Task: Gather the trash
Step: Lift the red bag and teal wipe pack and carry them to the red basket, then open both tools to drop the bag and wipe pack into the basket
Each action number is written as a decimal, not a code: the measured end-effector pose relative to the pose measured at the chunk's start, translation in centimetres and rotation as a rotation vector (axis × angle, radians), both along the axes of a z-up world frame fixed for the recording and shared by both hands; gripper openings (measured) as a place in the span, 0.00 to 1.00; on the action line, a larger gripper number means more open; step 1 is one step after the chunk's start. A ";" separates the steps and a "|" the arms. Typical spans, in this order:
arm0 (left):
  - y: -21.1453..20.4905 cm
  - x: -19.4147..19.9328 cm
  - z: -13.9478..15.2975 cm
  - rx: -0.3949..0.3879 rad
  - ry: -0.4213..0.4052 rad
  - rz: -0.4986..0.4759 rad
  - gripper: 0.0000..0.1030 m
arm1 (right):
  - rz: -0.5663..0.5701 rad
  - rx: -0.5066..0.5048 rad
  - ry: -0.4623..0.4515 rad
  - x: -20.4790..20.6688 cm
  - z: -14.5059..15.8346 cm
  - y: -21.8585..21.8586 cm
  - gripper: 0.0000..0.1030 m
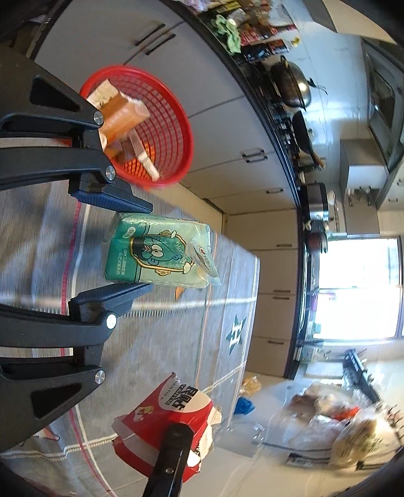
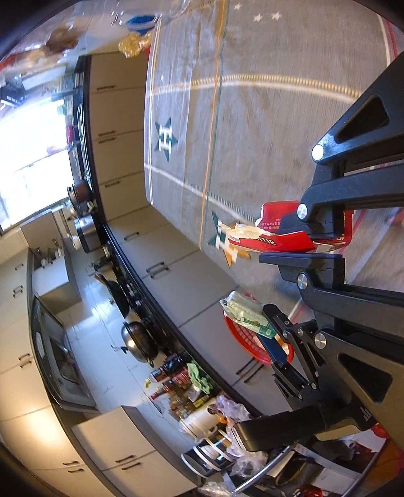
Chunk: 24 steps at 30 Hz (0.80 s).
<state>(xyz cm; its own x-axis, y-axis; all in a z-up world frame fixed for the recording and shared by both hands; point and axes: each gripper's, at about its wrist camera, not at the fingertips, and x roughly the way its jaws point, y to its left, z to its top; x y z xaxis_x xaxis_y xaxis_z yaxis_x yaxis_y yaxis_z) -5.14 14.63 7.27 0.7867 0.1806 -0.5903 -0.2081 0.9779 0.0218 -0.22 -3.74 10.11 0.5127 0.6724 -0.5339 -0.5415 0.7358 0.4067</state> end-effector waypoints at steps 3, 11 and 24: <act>2.1 -0.5 0.1 -0.010 -0.005 0.037 0.40 | 0.036 -0.002 0.000 -0.1 0.4 2.3 0.07; 7.6 -1.7 0.4 -0.038 -0.020 0.122 0.40 | 0.124 -0.012 0.002 -0.3 1.2 8.1 0.07; 17.2 -1.9 -0.8 -0.070 0.028 0.261 0.41 | 0.250 0.022 0.144 3.1 -0.8 18.8 0.07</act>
